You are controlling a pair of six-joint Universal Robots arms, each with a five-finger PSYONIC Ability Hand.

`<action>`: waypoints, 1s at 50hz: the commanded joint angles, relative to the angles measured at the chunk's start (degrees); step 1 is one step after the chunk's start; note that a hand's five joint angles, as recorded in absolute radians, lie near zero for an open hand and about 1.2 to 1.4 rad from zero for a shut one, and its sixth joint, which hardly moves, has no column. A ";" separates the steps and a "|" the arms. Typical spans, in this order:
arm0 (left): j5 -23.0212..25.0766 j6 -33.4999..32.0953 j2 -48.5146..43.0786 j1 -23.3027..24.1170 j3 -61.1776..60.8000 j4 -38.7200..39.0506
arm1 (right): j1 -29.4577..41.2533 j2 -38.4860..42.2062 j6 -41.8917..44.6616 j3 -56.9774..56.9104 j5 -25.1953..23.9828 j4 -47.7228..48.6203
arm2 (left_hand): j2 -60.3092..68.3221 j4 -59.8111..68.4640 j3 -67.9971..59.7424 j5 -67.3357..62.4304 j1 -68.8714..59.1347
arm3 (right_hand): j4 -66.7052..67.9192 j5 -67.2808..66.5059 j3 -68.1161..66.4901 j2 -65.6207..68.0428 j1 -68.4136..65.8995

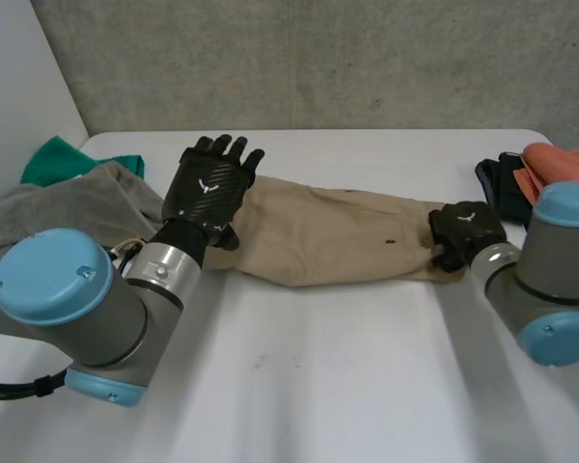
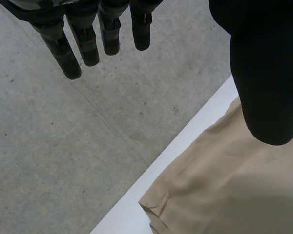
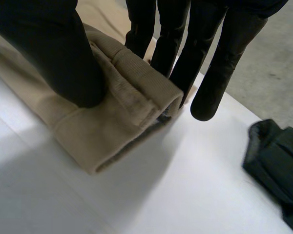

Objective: Fold the laundry.

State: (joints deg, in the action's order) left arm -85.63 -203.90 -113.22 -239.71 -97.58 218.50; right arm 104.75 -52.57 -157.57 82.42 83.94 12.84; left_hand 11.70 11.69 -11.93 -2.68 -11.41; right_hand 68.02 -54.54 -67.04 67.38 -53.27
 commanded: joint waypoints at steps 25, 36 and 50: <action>-0.06 1.22 4.67 -0.23 -0.15 -5.27 | 1.76 -17.65 28.28 4.07 -13.35 -1.06 | -1.70 -1.69 1.93 2.68 1.41 | 11.98 -15.46 -12.96 12.62 -26.73; -0.24 1.22 5.20 -0.50 2.74 -5.01 | 18.91 -2.10 30.22 -4.45 -21.80 -0.62 | -1.70 -1.69 1.93 2.68 1.41 | 11.98 -15.46 -12.96 12.62 -26.73; -4.02 5.96 -0.06 0.29 20.57 -10.97 | 15.85 -13.86 -13.45 -5.87 -9.70 0.71 | -1.70 -1.69 1.93 2.68 1.41 | -58.02 54.54 57.04 -57.38 43.27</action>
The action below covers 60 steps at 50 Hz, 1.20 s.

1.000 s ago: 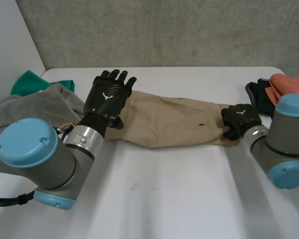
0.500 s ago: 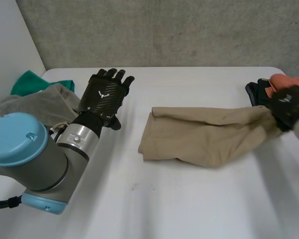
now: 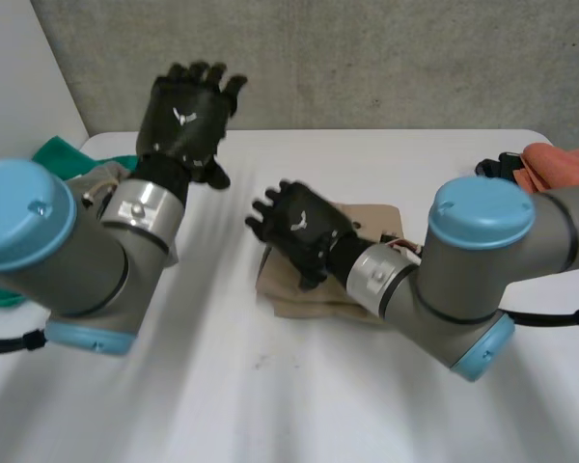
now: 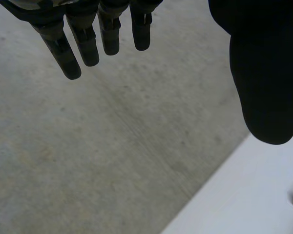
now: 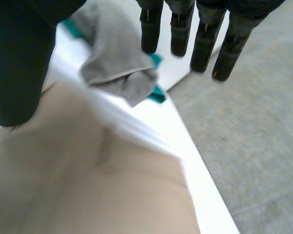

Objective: Fold the laundry.

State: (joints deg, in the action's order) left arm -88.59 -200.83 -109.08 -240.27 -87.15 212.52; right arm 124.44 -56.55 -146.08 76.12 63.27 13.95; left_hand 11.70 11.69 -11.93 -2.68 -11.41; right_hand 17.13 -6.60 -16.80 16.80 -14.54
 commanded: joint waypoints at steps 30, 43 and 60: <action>-4.22 -7.80 -37.44 8.85 39.87 -37.70 | -13.26 14.09 -23.21 -18.02 13.36 -26.34 | -0.47 -0.46 0.69 1.45 0.18 | -7.13 6.60 6.80 -6.80 4.54; -3.69 -8.26 -29.45 10.52 38.20 -36.30 | -11.76 6.64 -19.32 -16.54 15.66 -25.38 | -1.65 -1.65 1.88 2.63 1.37 | -7.13 6.60 6.80 -6.80 4.54; 35.20 12.91 1.58 1.92 18.70 -31.11 | -7.12 -15.26 -16.96 26.35 18.91 8.18 | -1.65 -1.64 1.88 2.63 1.36 | -7.13 6.60 6.80 -6.80 4.54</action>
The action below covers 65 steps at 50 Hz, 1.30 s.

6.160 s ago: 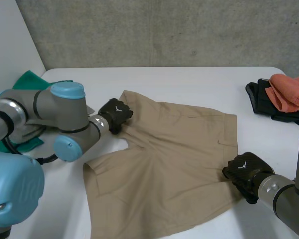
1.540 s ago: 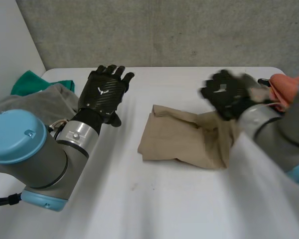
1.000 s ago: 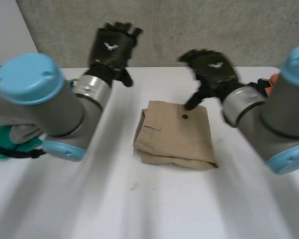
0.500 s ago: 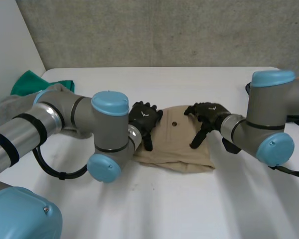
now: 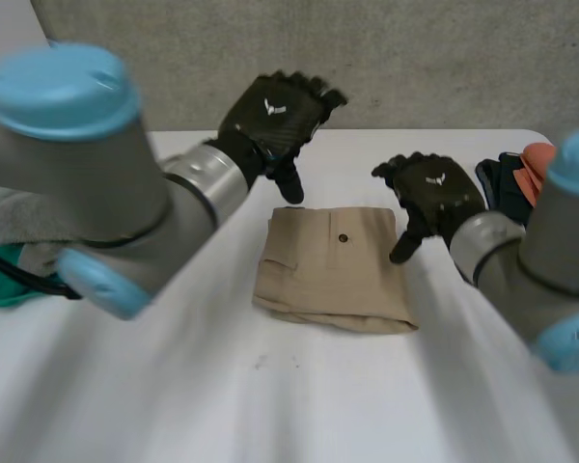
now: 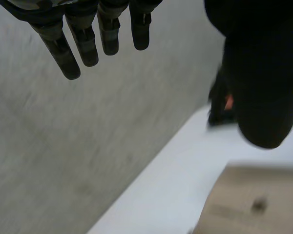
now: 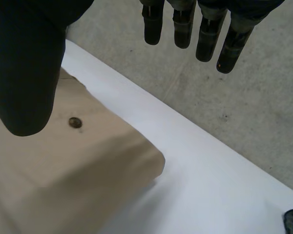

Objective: Fold the laundry.

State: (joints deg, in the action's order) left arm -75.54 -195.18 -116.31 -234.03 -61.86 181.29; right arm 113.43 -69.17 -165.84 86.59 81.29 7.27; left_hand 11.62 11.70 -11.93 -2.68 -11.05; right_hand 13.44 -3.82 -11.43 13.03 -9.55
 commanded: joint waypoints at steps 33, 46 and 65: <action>25.44 9.91 10.67 -6.17 -9.34 0.47 | 9.88 22.06 7.46 -1.51 10.30 27.28 | -1.40 -1.48 1.71 2.46 0.83 | 7.38 -7.01 -9.39 7.80 -11.27; 25.36 9.82 10.66 -6.26 -9.42 0.47 | 8.21 23.82 6.41 -5.64 0.71 20.51 | -1.40 -1.48 1.71 2.46 0.83 | 27.41 -27.03 -29.42 27.82 -31.30; 25.44 9.73 11.10 -6.52 -11.36 0.47 | 6.28 17.32 4.21 -1.87 4.14 11.98 | -1.40 -1.48 1.71 2.46 0.83 | 4.05 -3.68 -6.06 4.47 -7.94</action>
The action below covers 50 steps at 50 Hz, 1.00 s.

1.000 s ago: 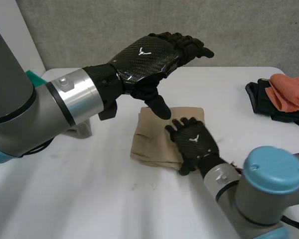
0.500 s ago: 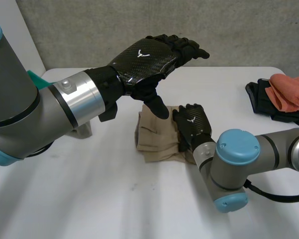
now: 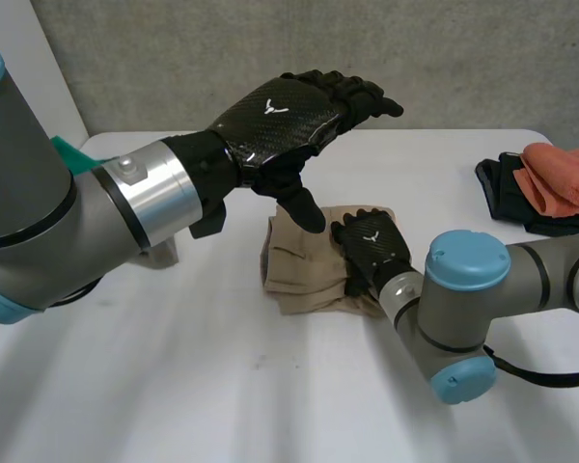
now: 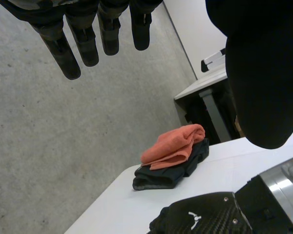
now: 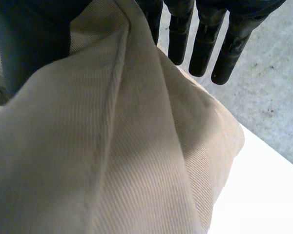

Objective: Fold the laundry.

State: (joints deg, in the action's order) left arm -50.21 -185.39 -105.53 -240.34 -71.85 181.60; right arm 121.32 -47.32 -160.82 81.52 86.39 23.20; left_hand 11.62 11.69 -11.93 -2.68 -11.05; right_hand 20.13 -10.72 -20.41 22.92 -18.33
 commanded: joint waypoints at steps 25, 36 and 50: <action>0.20 -0.05 0.41 -0.30 -1.37 0.25 | -1.53 1.88 0.15 -0.57 -0.87 -2.64 | -1.40 -1.48 1.71 2.46 0.83 | -3.66 4.25 3.94 -6.45 1.86; 0.29 -0.05 0.50 -0.30 -1.37 0.25 | -1.53 3.37 0.07 -5.22 -1.13 -2.11 | -1.40 -1.48 1.71 2.46 0.83 | 3.23 -2.65 -2.95 0.45 -5.04; 0.02 -0.05 0.77 -0.57 -1.81 0.16 | -1.62 6.63 0.15 -10.76 -1.31 -1.23 | -1.40 -1.48 1.71 2.46 0.83 | 50.82 -50.24 -50.54 48.04 -52.62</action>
State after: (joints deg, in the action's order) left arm -49.96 -185.45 -104.86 -240.72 -73.58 181.77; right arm 119.78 -41.27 -160.72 72.56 85.15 21.28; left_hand 11.62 11.69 -11.93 -2.68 -11.05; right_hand 50.25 -32.63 -49.40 50.73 -38.35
